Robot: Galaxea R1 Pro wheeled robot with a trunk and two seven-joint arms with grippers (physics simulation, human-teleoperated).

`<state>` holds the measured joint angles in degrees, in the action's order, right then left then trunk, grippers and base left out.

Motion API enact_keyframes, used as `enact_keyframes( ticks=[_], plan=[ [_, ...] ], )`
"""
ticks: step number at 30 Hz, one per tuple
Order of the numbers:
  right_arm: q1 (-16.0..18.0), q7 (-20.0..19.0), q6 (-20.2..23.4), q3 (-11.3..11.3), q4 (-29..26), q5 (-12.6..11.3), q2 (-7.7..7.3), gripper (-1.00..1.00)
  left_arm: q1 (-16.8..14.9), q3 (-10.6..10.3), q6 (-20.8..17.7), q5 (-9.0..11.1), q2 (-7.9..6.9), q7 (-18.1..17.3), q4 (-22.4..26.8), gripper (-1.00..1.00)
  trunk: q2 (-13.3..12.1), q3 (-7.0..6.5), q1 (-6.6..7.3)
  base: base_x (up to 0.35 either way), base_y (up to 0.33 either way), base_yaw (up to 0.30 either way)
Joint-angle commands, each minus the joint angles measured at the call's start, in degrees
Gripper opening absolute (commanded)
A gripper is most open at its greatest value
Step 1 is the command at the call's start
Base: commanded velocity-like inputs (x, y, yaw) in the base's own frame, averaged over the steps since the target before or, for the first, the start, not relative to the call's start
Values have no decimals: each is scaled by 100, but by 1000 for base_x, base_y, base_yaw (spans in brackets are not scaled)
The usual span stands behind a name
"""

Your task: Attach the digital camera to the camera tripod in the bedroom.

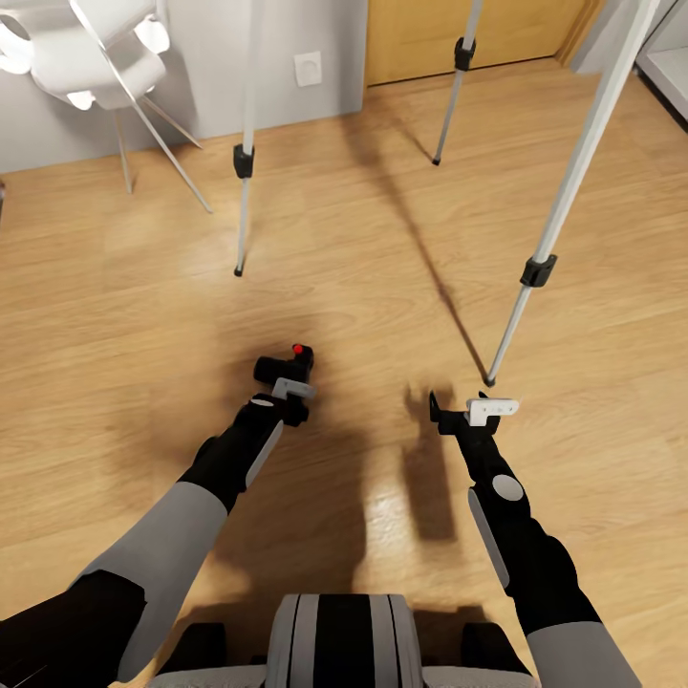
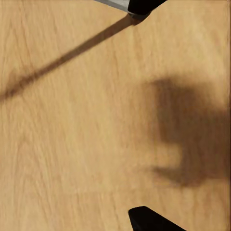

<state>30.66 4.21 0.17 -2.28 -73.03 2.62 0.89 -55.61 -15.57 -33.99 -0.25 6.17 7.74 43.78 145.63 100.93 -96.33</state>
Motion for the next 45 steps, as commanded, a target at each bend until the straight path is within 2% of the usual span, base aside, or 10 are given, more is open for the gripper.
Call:
enact_keyframes(
  ticks=[1,8,23,34,40,45],
  plan=[
    [2,36,2,-9,-1,28,-1,100,-2,-17,-29,-1,-2,26,5,100,3,25,-1,0,0,0],
    [2,36,4,-9,-1,28,-1,100,-2,-17,-24,-1,-2,26,6,100,12,181,-19,0,0,0],
    [2,36,9,-9,-1,36,-1,100,-2,-17,-21,-9,-2,26,40,100,12,181,-19,1,0,0],
    [2,36,10,-9,-1,36,-1,100,-2,-17,-20,-10,-2,40,42,100,12,181,-19,112,0,0],
    [2,36,10,-9,-1,36,0,100,-2,-24,-26,3,27,356,43,100,12,181,-19,8,0,0],
    [2,36,10,-9,-1,36,-1,100,-2,-25,-29,7,33,429,38,100,12,181,-19,1,0,0]
  ],
)
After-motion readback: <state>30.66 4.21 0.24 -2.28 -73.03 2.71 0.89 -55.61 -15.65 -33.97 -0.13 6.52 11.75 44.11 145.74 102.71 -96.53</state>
